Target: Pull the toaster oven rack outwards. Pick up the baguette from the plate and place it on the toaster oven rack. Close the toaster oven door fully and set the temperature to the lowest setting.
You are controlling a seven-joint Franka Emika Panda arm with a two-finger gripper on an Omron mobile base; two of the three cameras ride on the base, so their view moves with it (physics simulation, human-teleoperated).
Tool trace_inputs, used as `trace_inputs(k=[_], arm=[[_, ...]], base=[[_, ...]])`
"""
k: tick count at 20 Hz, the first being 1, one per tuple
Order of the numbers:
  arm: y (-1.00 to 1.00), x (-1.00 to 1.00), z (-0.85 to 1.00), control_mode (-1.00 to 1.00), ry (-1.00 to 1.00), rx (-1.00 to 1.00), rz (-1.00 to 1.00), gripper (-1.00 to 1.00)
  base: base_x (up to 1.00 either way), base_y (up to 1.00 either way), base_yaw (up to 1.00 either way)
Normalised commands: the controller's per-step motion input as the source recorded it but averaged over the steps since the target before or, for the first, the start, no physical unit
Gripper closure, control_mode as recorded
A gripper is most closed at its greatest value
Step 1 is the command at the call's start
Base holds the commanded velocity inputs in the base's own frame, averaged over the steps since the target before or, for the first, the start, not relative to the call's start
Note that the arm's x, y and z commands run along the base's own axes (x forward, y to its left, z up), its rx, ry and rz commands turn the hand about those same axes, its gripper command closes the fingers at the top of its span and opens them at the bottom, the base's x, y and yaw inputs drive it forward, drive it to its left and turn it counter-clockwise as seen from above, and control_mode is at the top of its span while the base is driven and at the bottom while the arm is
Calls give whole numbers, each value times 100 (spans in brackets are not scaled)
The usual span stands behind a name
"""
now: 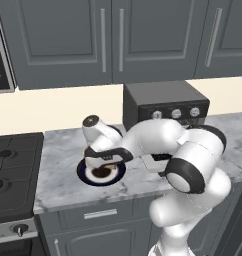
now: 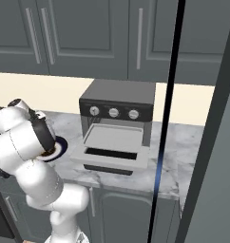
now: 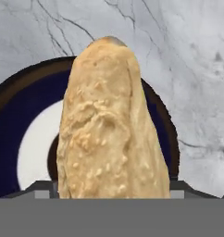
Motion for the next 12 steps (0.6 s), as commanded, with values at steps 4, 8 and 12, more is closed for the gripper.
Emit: trace_inputs(k=[4,8,12], arm=[[-1,-25,88,-100,-18,-2,-1,100],[-21,-23,78,-100,-9,-12,0,100],[-26,-21,77,-100,-16,-15,-12,100]], base=[[0,0,0],[0,0,0],[0,0,0]])
